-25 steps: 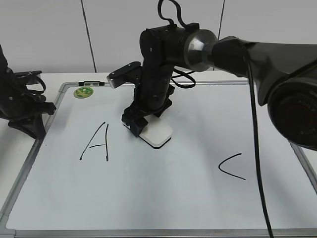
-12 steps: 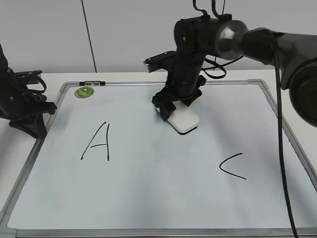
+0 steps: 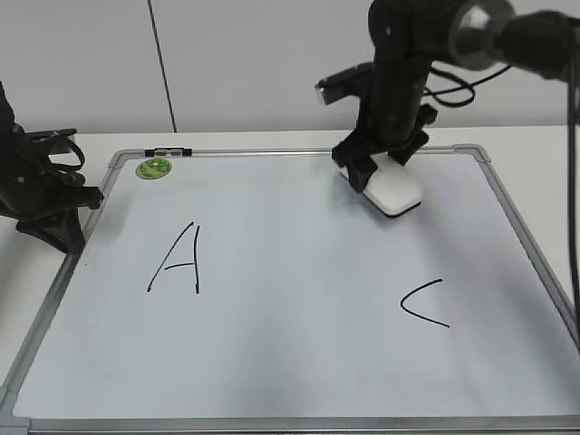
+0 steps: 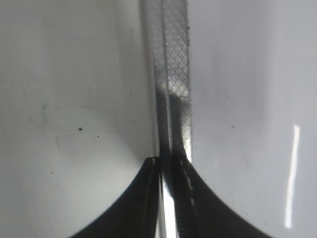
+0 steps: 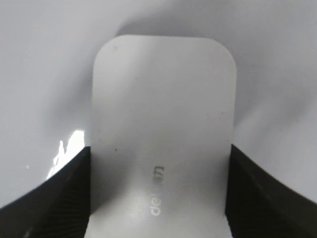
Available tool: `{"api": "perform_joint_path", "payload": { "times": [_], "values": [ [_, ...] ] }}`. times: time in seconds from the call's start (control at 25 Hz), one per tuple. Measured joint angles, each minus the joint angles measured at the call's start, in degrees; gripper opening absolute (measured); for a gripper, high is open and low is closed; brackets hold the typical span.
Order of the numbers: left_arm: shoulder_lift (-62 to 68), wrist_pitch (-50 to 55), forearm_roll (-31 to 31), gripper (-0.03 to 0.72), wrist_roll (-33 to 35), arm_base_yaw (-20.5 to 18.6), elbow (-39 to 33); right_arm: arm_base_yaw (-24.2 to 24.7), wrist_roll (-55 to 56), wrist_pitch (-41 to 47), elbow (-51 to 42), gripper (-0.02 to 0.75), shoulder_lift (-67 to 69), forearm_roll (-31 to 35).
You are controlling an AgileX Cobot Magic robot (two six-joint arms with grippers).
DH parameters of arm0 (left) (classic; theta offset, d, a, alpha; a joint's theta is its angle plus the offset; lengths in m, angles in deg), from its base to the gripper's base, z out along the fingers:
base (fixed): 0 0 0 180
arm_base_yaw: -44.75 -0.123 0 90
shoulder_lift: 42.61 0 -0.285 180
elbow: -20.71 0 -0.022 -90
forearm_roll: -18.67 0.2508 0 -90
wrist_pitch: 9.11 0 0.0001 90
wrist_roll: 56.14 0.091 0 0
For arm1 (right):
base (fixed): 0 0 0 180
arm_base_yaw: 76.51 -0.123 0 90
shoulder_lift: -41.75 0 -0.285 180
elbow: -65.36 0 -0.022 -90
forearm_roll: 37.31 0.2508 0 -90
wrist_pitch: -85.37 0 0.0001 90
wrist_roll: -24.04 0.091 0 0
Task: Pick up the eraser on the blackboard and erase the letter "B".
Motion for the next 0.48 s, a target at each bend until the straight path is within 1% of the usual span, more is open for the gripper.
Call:
{"api": "perform_joint_path", "payload": {
  "times": [0.12, 0.24, 0.32, 0.48],
  "values": [
    [0.0, 0.0, 0.0, 0.080, 0.0, 0.0, 0.0, 1.4, 0.0, 0.5, -0.2, 0.524, -5.2, 1.4],
    [0.0, 0.0, 0.0, 0.081, 0.0, 0.0, 0.0, 4.5, 0.0, 0.4, -4.1, 0.524, -9.9, 3.8],
    [0.0, 0.0, 0.0, 0.081, 0.0, 0.0, 0.0, 7.2, 0.0, -1.1, -10.3, 0.524, -13.2, 4.5],
    [0.0, 0.0, 0.0, 0.083, 0.0, 0.0, 0.0, 12.6, 0.8, -8.6, -25.6, 0.524, -21.0, 5.2]
  ]
}}
